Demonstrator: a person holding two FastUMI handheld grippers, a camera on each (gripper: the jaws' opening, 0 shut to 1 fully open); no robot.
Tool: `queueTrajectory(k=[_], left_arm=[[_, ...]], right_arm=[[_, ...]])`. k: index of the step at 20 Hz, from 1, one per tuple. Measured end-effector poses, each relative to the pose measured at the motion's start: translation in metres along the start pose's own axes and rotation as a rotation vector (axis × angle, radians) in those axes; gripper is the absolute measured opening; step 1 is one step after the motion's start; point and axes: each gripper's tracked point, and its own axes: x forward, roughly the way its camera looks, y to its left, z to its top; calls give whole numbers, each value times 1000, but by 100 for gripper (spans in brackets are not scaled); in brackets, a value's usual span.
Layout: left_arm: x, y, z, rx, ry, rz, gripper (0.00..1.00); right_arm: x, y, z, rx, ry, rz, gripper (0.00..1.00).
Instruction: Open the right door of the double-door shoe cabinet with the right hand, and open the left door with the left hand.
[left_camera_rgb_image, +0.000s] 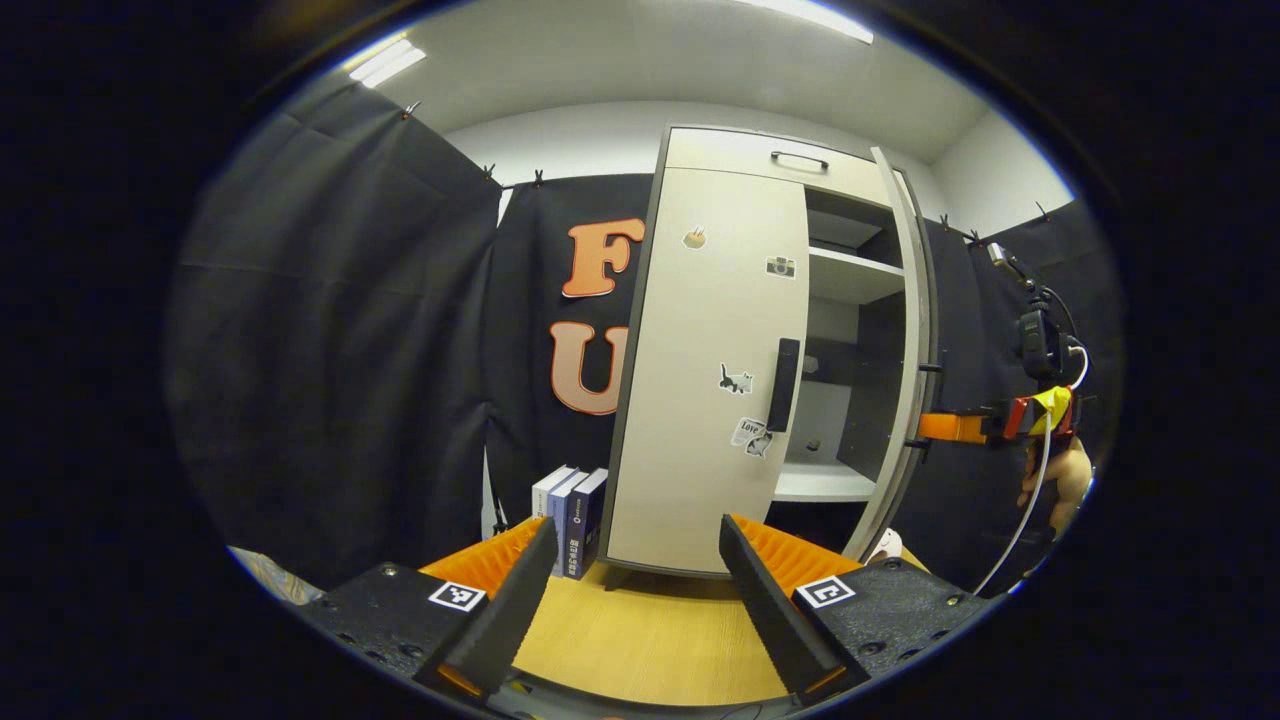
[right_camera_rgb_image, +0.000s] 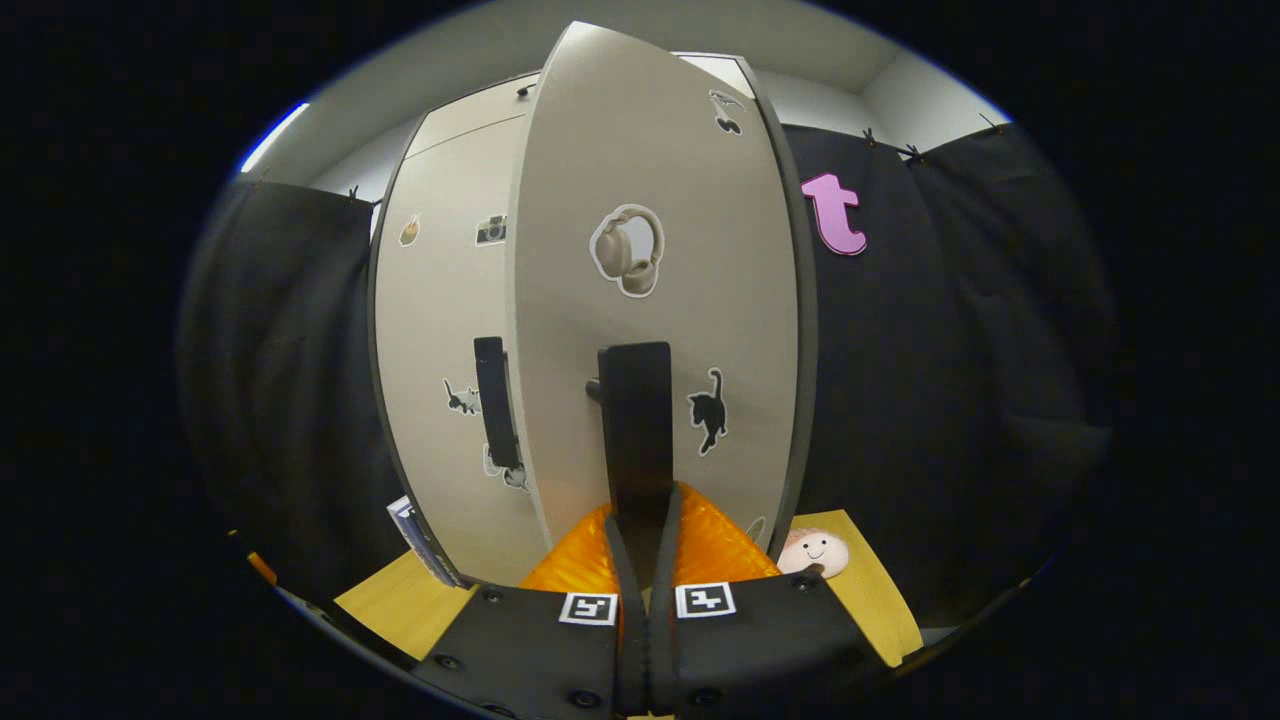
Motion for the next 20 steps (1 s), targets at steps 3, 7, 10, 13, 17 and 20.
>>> queueTrajectory(k=[3,7,10,13,17,20], left_arm=[[-3,-10,4,-2,-7,-1,97],[-4,-15,14,34,-29,12,98],[-4,-27,18,27,-32,-3,97],[-5,-35,19,32,-34,-15,97],[-4,-45,21,26,-31,-30,97],[-1,-56,24,29,-35,-47,97]], right_arm=[[-5,-9,1,3,-9,-19,8],[-9,-18,0,8,-10,-48,8],[-11,-26,1,3,-19,-75,8],[-11,-31,2,21,-29,-90,8],[-14,-37,2,16,-24,-94,7],[-15,-44,3,17,-31,-105,7]])
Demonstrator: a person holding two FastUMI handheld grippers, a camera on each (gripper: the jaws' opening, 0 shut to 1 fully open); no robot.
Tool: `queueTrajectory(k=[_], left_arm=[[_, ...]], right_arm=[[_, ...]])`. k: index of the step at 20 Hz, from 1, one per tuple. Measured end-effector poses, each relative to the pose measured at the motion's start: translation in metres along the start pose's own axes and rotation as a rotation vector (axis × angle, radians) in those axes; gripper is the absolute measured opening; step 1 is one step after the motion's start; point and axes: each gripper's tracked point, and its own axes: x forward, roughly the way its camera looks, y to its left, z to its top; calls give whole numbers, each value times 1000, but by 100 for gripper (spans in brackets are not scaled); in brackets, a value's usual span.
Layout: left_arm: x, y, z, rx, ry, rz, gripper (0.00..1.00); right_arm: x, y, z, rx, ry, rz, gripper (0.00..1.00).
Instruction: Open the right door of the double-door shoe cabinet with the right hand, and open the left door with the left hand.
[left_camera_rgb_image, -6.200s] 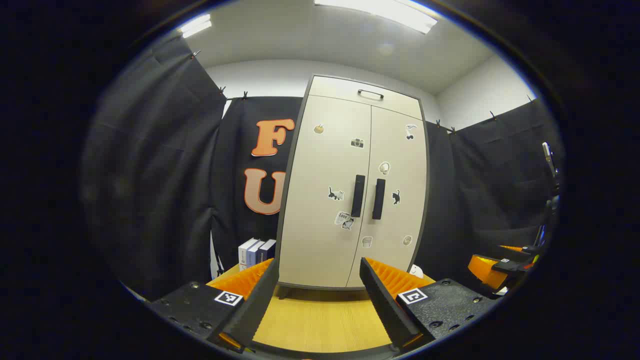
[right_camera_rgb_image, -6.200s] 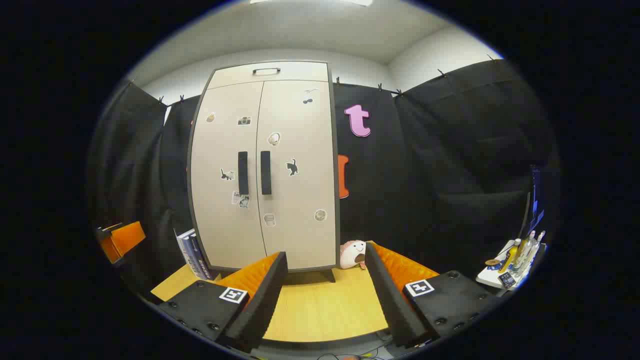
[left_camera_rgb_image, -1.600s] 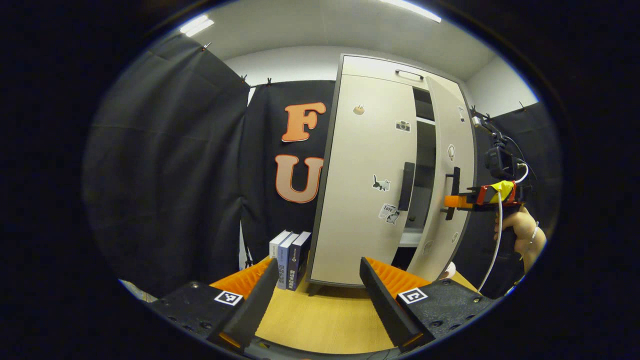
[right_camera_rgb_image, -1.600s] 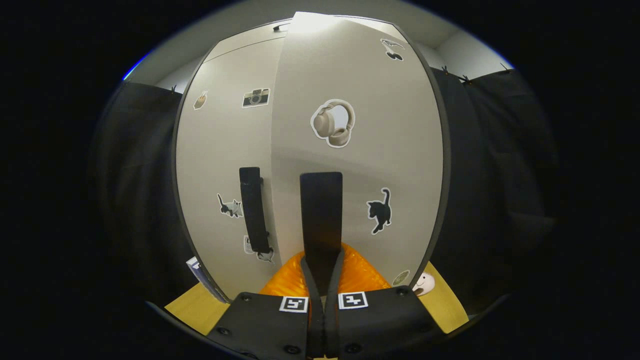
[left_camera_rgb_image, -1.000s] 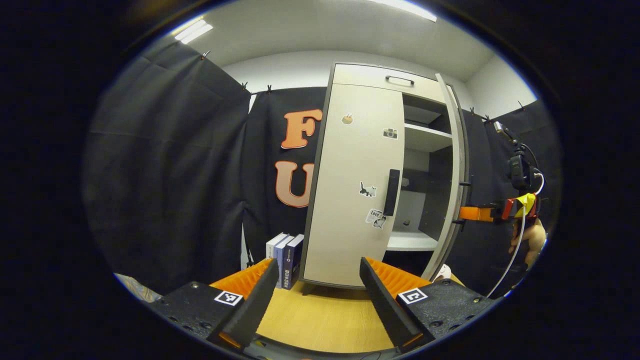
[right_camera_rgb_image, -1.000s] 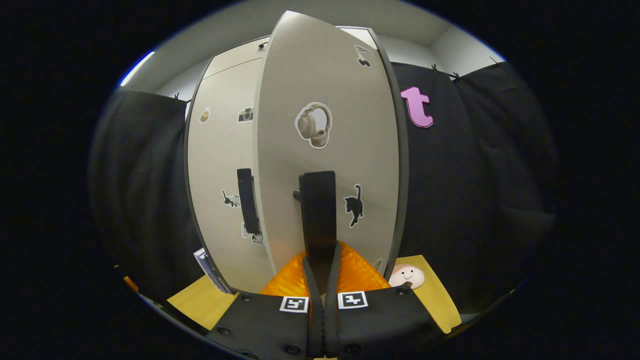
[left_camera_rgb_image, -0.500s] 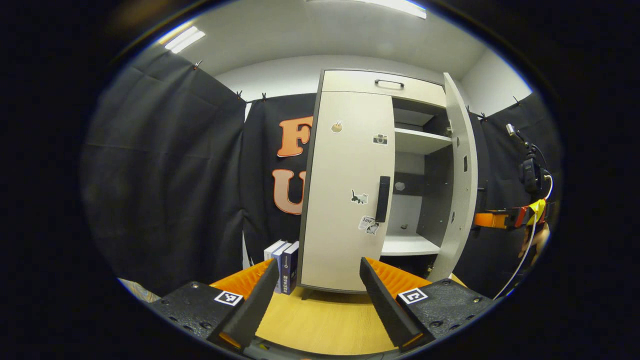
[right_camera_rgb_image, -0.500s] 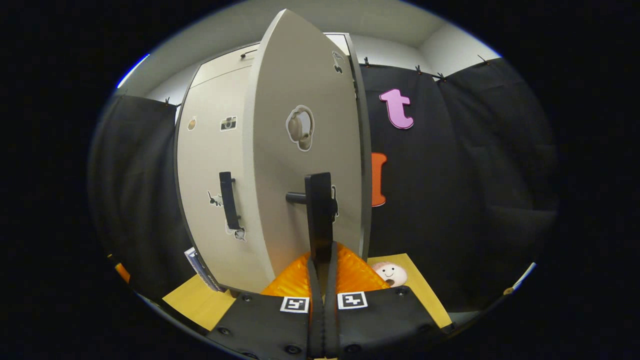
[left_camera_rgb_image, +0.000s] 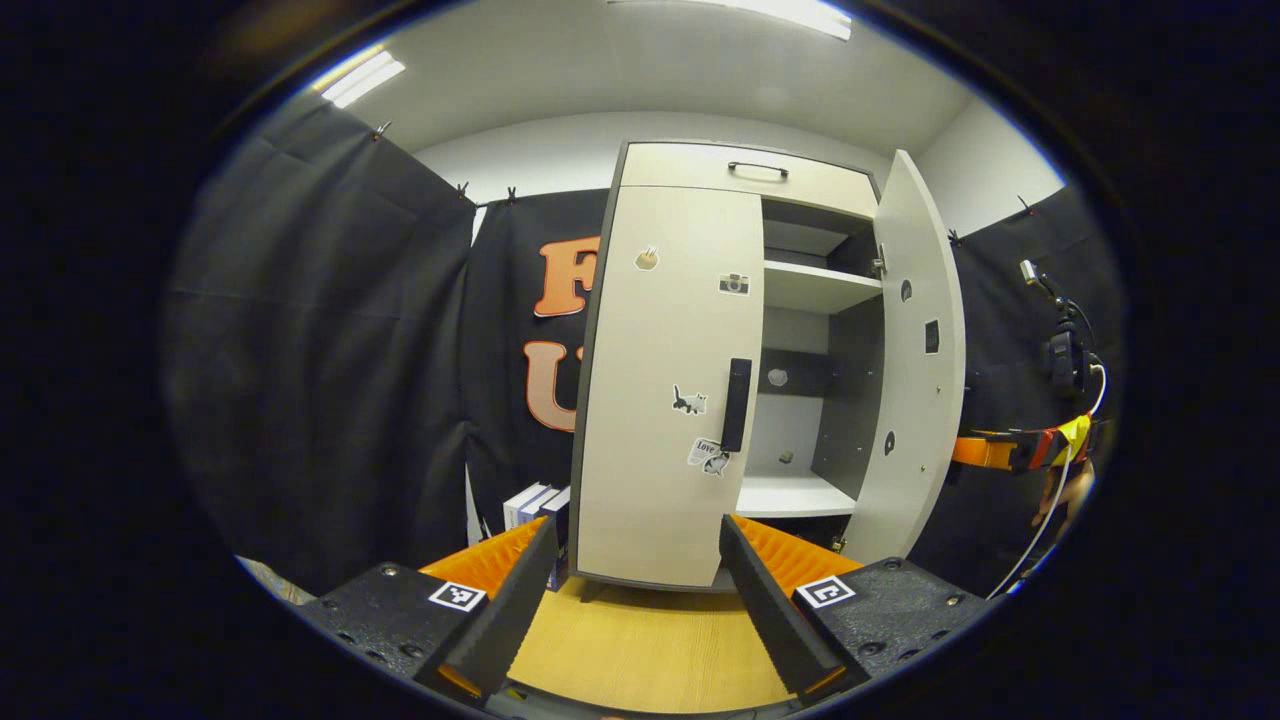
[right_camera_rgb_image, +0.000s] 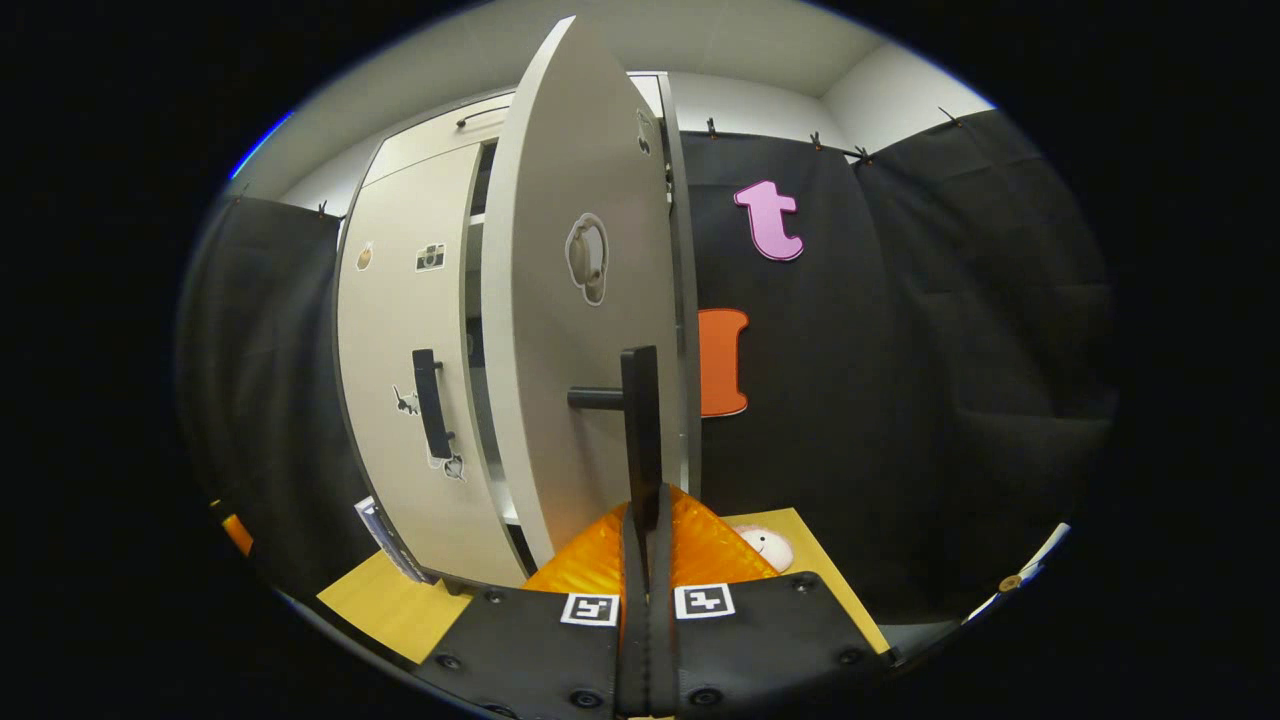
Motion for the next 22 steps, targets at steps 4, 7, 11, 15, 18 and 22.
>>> queueTrajectory(k=[4,7,11,15,18,22], left_arm=[[6,-13,-3,-8,20,-12,97],[10,-24,-3,4,25,-27,97],[15,-42,-3,3,25,-57,98],[21,-55,-1,-4,26,-83,98],[28,-62,-3,8,31,-92,97],[43,-72,-4,19,35,-112,98]], right_arm=[[0,-10,0,3,2,-21,7],[0,-17,1,10,0,-40,7],[0,-30,1,5,1,-86,7],[-1,-32,1,48,-5,-88,7],[-6,-39,1,28,-17,-107,7],[-16,-40,0,30,-23,-108,8]])
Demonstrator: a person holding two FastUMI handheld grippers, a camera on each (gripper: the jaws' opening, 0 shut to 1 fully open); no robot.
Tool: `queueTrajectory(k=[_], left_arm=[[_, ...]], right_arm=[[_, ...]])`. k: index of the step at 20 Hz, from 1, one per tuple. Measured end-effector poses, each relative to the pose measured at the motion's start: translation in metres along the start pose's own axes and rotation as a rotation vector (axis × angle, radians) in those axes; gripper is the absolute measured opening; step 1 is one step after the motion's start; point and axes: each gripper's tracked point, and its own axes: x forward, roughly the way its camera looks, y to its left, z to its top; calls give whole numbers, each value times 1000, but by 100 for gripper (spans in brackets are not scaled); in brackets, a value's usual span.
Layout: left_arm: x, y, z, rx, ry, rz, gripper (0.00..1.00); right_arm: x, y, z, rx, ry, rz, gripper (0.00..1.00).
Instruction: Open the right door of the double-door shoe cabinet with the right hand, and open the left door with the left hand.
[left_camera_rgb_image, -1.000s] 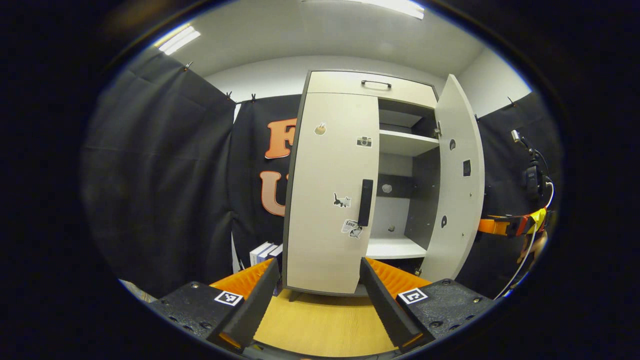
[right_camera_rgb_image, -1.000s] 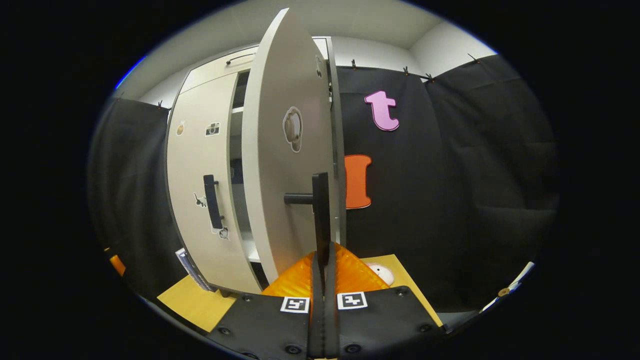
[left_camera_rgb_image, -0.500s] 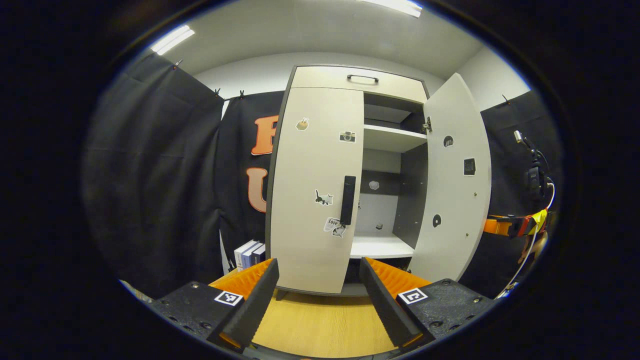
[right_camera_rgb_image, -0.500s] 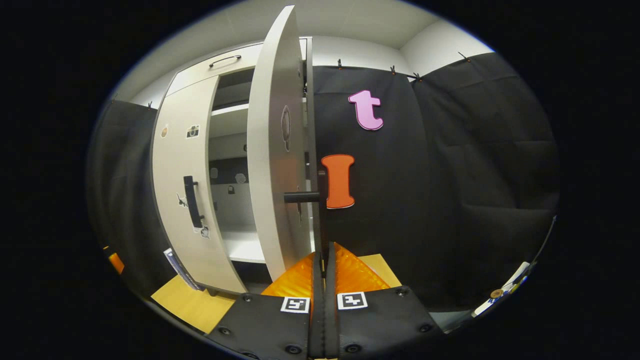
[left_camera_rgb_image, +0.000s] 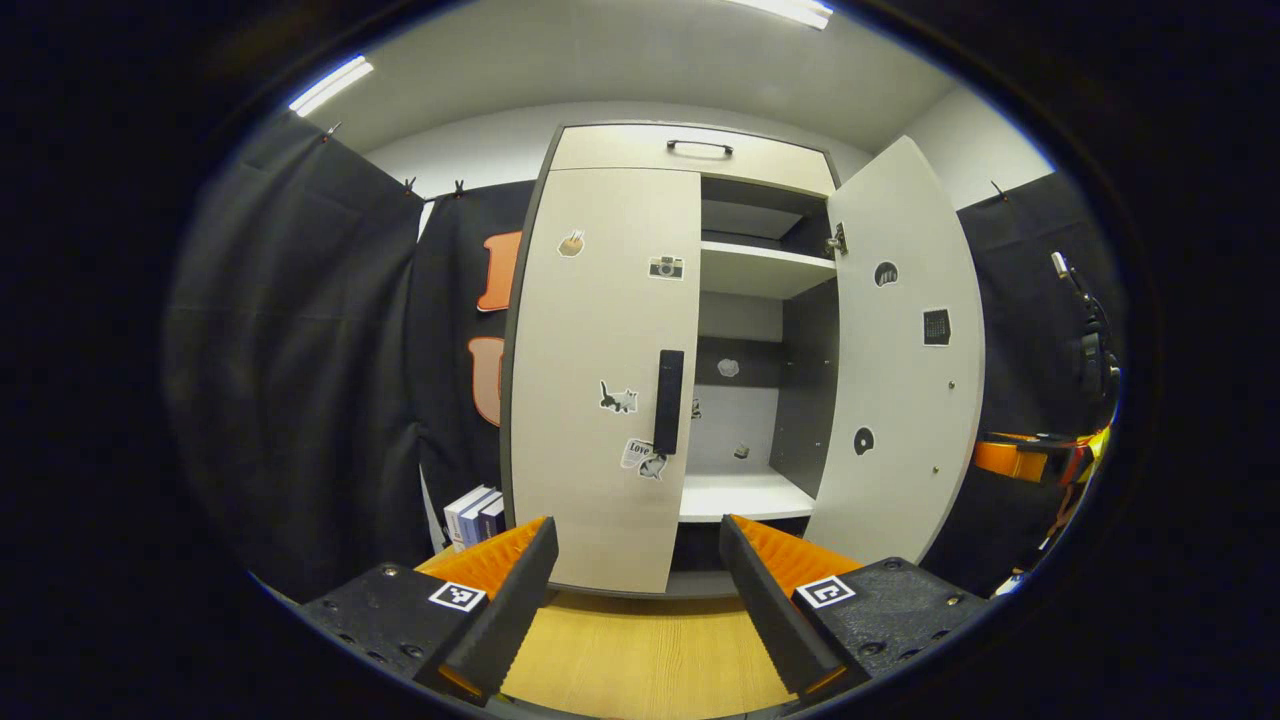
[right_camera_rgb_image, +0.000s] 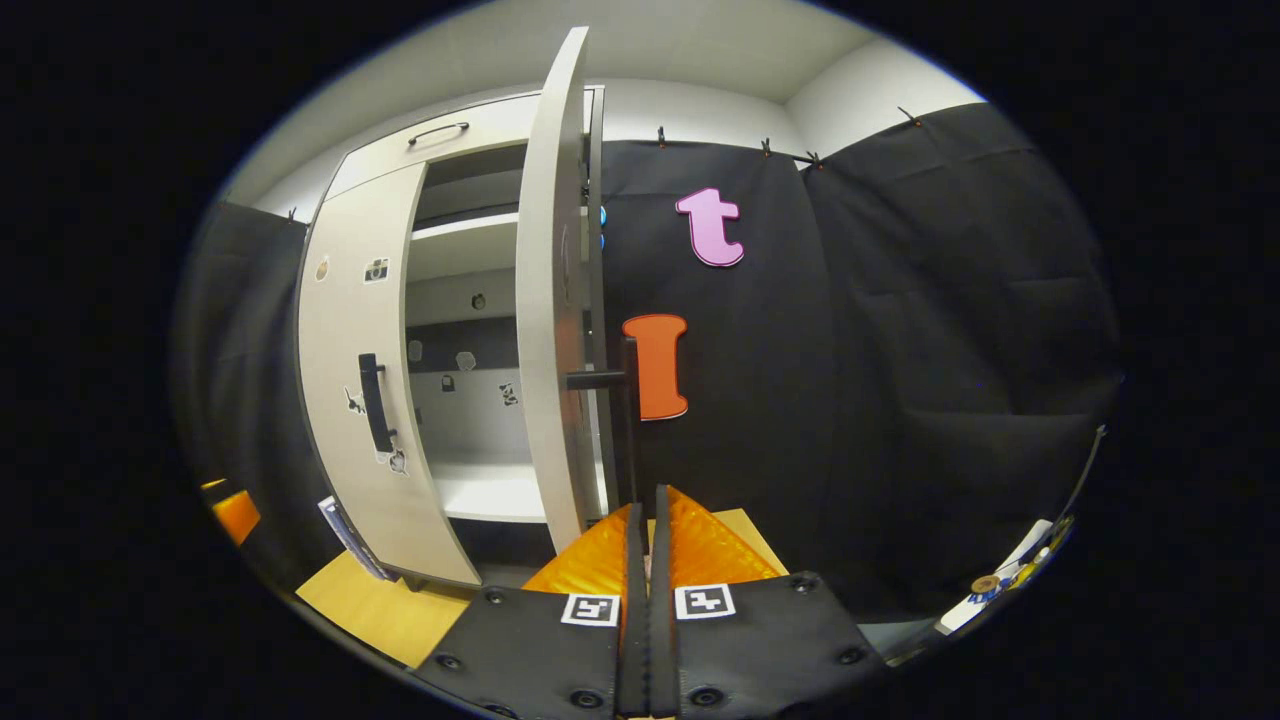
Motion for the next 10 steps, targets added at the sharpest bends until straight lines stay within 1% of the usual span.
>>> queueTrajectory(k=[7,10], left_arm=[[44,-11,10,14,-24,-19,97],[70,-13,17,13,-37,-17,97]], right_arm=[[-15,-3,-1,68,-6,3,8],[-16,-7,2,80,-19,-12,8]])
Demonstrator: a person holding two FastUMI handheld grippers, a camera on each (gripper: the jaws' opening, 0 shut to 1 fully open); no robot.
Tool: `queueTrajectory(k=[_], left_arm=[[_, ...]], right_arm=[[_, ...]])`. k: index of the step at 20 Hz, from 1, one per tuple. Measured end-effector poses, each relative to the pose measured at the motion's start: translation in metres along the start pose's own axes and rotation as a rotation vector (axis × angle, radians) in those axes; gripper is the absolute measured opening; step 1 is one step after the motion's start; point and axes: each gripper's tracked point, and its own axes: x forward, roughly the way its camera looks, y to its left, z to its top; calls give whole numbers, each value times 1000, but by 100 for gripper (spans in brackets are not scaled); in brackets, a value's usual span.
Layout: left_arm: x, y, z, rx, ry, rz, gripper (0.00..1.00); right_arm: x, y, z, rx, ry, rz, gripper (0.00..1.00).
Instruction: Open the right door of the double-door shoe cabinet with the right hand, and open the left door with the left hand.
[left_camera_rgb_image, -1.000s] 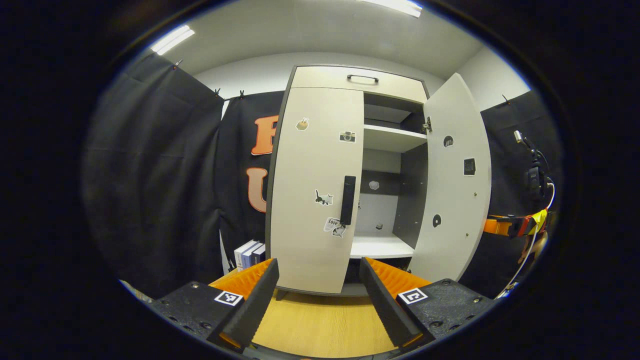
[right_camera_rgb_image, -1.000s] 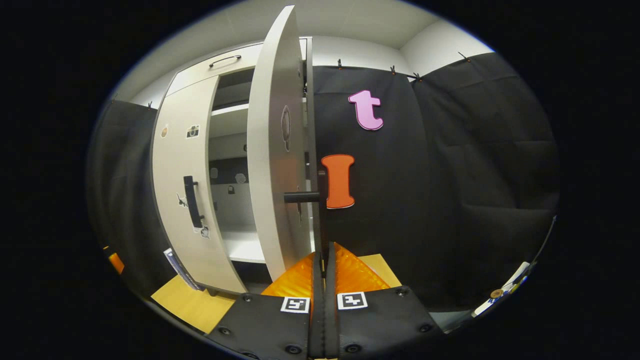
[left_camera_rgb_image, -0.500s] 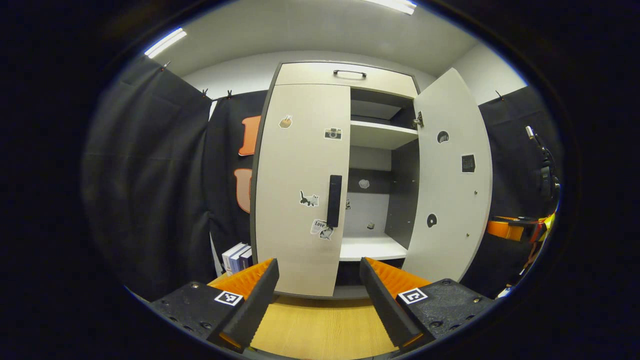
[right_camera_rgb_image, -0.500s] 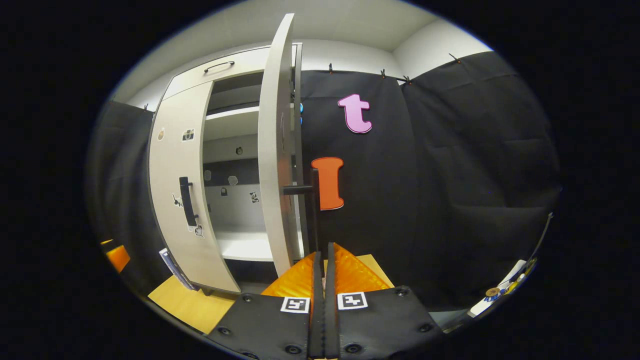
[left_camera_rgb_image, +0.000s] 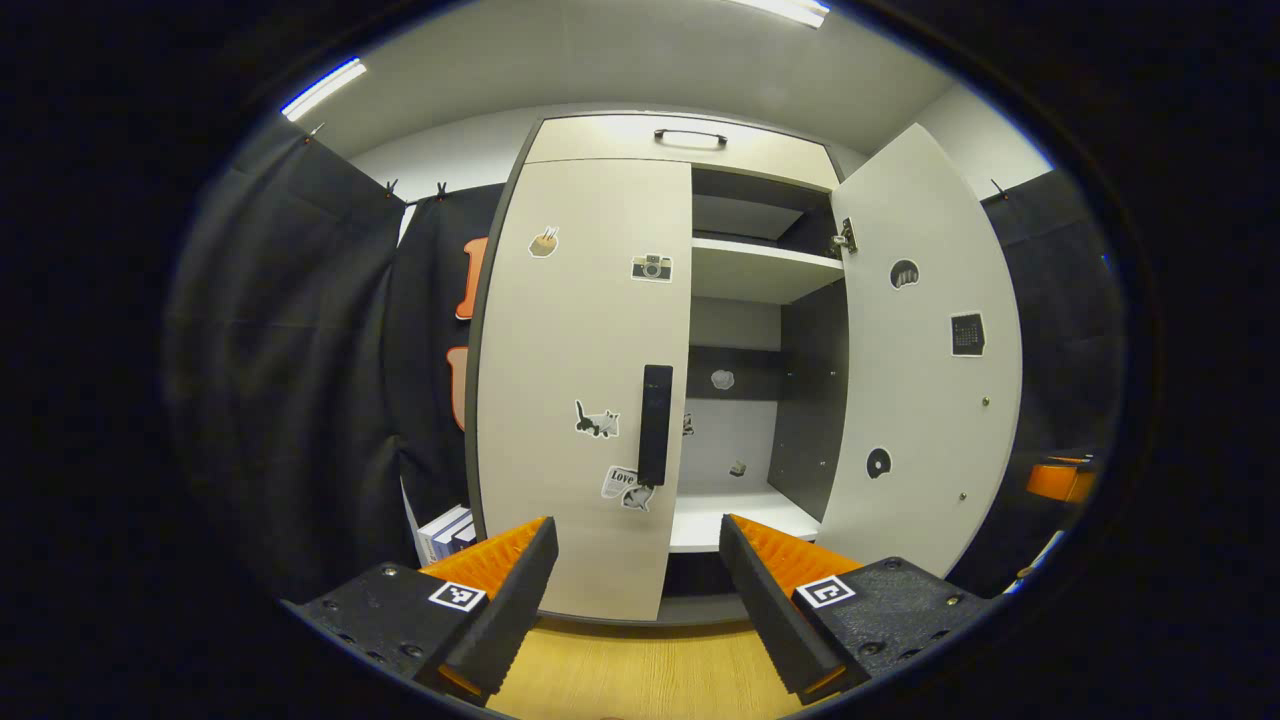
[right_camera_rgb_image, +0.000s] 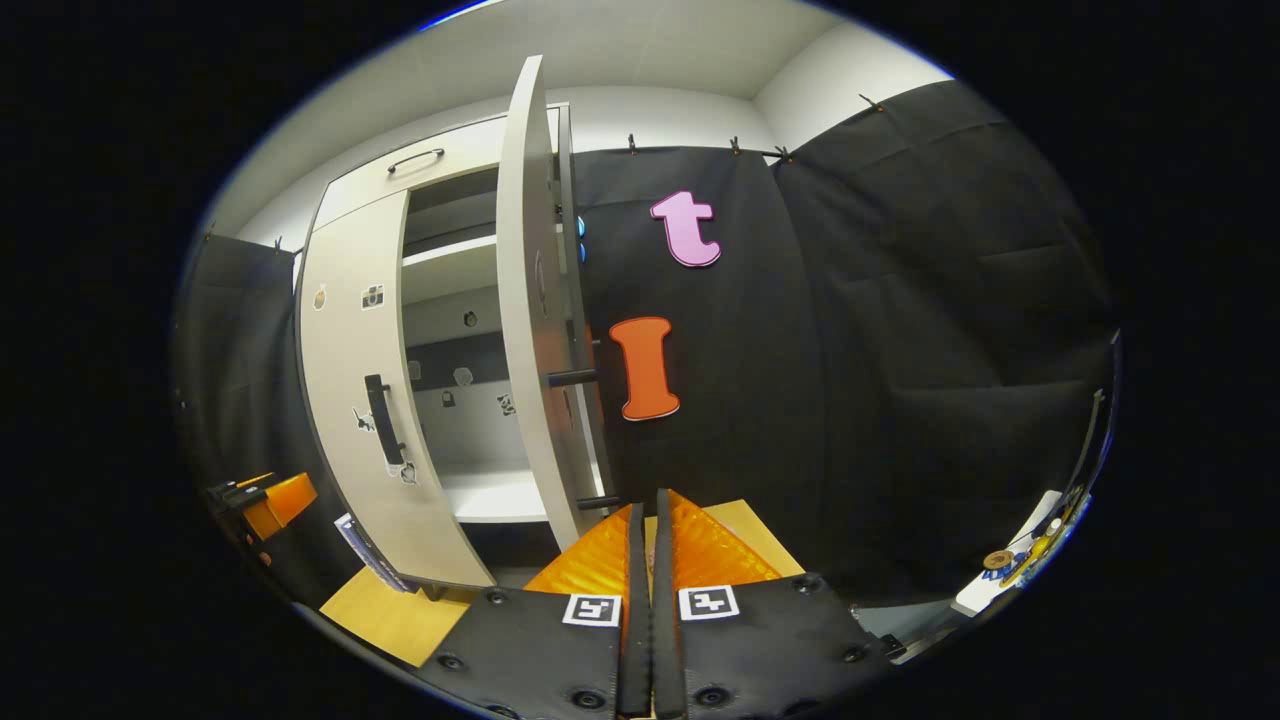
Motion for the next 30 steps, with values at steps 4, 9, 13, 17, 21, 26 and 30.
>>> queueTrajectory(k=[4,9,13,17,21,26,30], left_arm=[[38,2,6,-31,-2,8,97],[88,-1,15,-18,-22,-4,97],[125,-6,14,27,-20,-5,97],[153,-11,15,69,-28,-8,97],[173,-17,5,62,-4,-17,97],[190,-15,-5,27,12,-29,90],[196,-8,-15,6,31,-15,66]], right_arm=[[1,-3,1,6,-13,-18,9],[0,-10,1,-12,-13,-43,39],[0,-17,4,-3,-25,-77,75],[0,-23,7,11,-43,-104,100],[-4,-23,5,10,-45,-95,100],[-6,-18,6,20,-52,-74,92],[-6,-17,9,23,-69,-69,100]])
